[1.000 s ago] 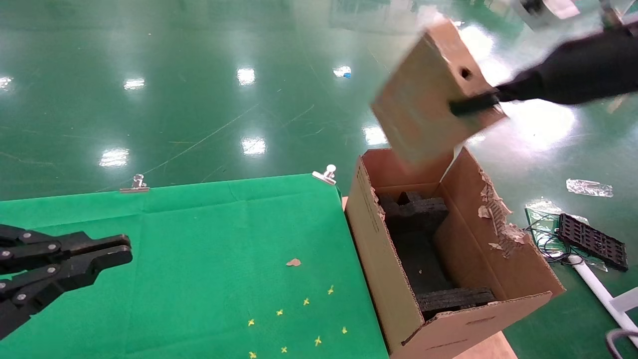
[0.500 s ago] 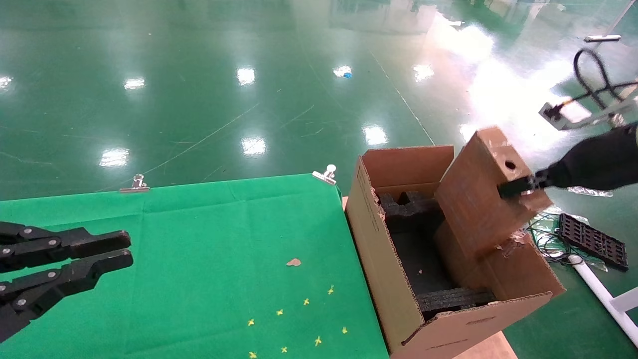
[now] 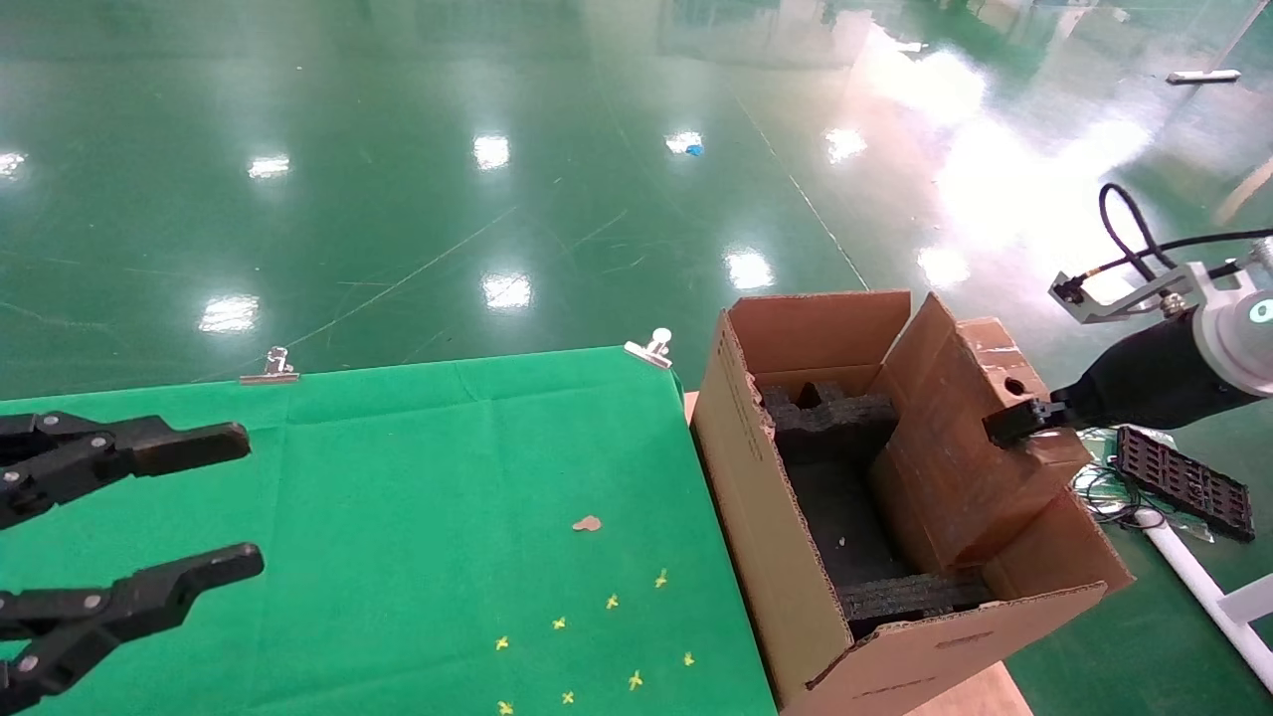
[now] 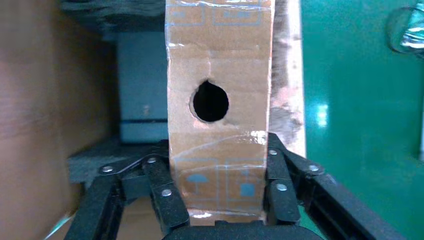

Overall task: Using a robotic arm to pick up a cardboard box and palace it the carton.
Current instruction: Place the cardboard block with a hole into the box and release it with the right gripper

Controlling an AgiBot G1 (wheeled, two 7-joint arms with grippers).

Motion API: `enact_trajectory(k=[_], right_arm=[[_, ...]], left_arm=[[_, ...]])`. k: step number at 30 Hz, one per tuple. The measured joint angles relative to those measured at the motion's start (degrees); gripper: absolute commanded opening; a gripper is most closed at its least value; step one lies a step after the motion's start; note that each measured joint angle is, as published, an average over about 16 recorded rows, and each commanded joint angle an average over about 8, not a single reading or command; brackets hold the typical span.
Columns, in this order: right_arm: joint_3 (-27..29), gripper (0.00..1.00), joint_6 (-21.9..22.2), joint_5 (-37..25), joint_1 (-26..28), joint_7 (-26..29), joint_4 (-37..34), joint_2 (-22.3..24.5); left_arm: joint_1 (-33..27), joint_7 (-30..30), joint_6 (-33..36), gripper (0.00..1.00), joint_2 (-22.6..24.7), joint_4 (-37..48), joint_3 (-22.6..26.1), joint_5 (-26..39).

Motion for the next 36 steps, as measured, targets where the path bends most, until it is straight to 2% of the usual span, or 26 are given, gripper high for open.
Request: enact_trajectory(k=[13, 23, 31, 36], right_arm=[[-0.95, 0.0, 7.76, 2.69, -12.65, -0.33, -7.43, -6.14], [0.13, 0.02, 13.64, 6.7, -22.67, -3.76, -14.8, -11.25], [1.65, 1.0, 14.23, 9.59, -25.45, -8.52, -20.13, -13.57], [2.29, 1.0, 13.34, 10.55, -25.35, -10.97, -22.79, -14.44]], left_arm=[[-0.01, 0.02, -0.02, 1.0, -0.02, 0.0, 0.05, -0.03], [-0.02, 0.04, -0.03, 1.0, -0.03, 0.0, 0.08, -0.05], [-0.02, 0.05, -0.05, 1.0, -0.04, 0.0, 0.11, -0.07], [-0.03, 0.06, -0.05, 1.0, -0.05, 0.0, 0.12, -0.08]])
